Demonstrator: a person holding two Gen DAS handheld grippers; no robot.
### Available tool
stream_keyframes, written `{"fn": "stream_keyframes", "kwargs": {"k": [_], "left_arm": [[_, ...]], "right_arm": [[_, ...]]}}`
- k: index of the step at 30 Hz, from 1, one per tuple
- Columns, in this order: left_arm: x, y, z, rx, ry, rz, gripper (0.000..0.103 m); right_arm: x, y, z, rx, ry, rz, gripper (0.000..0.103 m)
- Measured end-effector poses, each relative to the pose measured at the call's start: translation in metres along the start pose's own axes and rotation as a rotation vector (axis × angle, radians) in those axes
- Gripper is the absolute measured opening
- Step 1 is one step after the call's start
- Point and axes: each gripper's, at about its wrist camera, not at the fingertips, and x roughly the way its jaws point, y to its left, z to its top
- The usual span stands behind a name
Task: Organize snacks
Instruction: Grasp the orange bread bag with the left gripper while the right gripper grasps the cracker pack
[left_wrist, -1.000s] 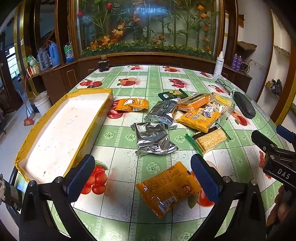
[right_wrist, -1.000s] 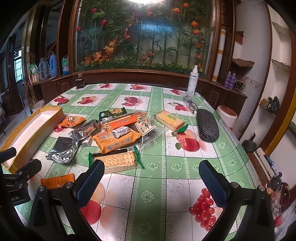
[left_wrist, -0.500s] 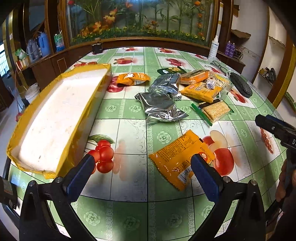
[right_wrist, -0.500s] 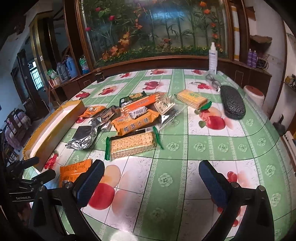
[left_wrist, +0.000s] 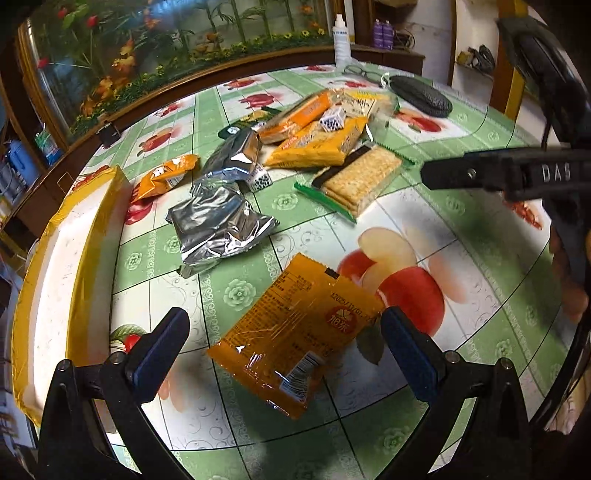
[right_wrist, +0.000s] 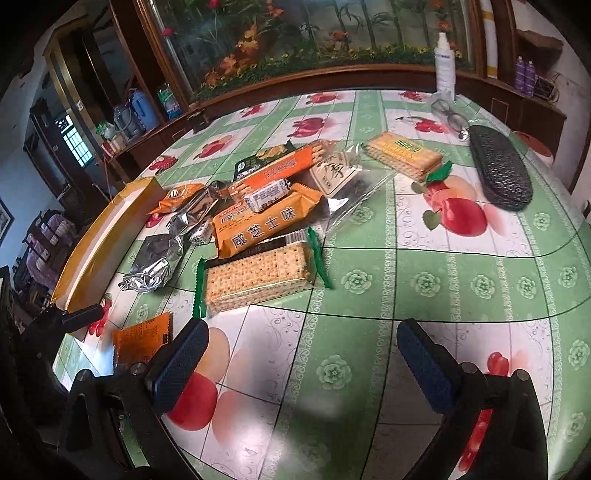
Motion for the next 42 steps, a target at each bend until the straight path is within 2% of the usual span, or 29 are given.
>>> {"fn": "stream_keyframes", "kwargs": {"k": [6, 10, 12, 14, 16, 19, 21, 25, 28, 31, 32, 33, 34, 36, 37, 38, 39, 40, 41, 42], "left_arm": [[0.009, 0.002, -0.005, 0.052, 0.05, -0.035, 0.103], [0.015, 0.008, -0.002, 0.031, 0.066, -0.075, 0.103], [0.019, 0.015, -0.001, -0.015, 0.083, -0.103, 0.103], [0.022, 0.023, -0.001, -0.055, 0.097, -0.121, 0.103], [0.021, 0.025, -0.002, -0.064, 0.092, -0.119, 0.103], [0.019, 0.025, -0.004, -0.064, 0.089, -0.119, 0.103], [0.019, 0.026, -0.004, -0.062, 0.088, -0.121, 0.103], [0.02, 0.026, -0.003, -0.06, 0.092, -0.122, 0.103], [0.021, 0.027, -0.003, -0.062, 0.096, -0.12, 0.103], [0.021, 0.026, -0.003, -0.066, 0.095, -0.119, 0.103], [0.021, 0.026, -0.003, -0.068, 0.092, -0.118, 0.103], [0.02, 0.027, -0.003, -0.07, 0.088, -0.117, 0.103], [0.02, 0.026, -0.003, -0.073, 0.083, -0.115, 0.102], [0.018, 0.026, -0.002, -0.073, 0.07, -0.116, 0.094], [0.016, 0.025, -0.001, -0.072, 0.065, -0.116, 0.085], [0.014, 0.026, 0.0, -0.072, 0.058, -0.117, 0.068], [0.012, 0.026, 0.001, -0.072, 0.049, -0.117, 0.058], [0.012, 0.026, 0.002, -0.075, 0.051, -0.116, 0.054], [0.011, 0.026, 0.002, -0.075, 0.047, -0.117, 0.052], [0.011, 0.027, 0.001, -0.076, 0.042, -0.117, 0.049]], "right_arm": [[0.02, 0.041, 0.012, -0.185, -0.002, -0.021, 0.103], [0.037, 0.052, 0.025, -0.304, 0.003, -0.024, 0.103], [0.045, 0.051, 0.034, -0.313, 0.019, 0.032, 0.103], [0.057, 0.044, 0.042, -0.271, 0.085, 0.125, 0.103], [0.06, 0.039, 0.042, -0.239, 0.13, 0.144, 0.103], [0.05, 0.044, 0.029, -0.265, 0.19, 0.201, 0.103], [0.036, 0.051, 0.021, -0.307, 0.176, 0.23, 0.102], [0.03, 0.063, 0.024, -0.388, 0.096, 0.193, 0.102], [0.051, 0.067, 0.03, -0.439, 0.128, 0.189, 0.102], [0.057, 0.069, 0.03, -0.493, 0.117, 0.14, 0.1], [0.055, 0.07, 0.028, -0.5, 0.112, 0.124, 0.094], [0.054, 0.071, 0.026, -0.512, 0.111, 0.103, 0.083], [0.05, 0.073, 0.024, -0.528, 0.11, 0.083, 0.08], [0.047, 0.075, 0.018, -0.552, 0.106, 0.056, 0.067], [0.044, 0.075, 0.015, -0.555, 0.102, 0.046, 0.064], [0.043, 0.075, 0.013, -0.549, 0.096, 0.041, 0.058], [0.041, 0.074, 0.013, -0.535, 0.09, 0.043, 0.05], [0.039, 0.073, 0.013, -0.514, 0.086, 0.056, 0.041], [0.037, 0.072, 0.013, -0.49, 0.081, 0.077, 0.008], [0.037, 0.07, 0.014, -0.455, 0.085, 0.083, 0.0]]}}
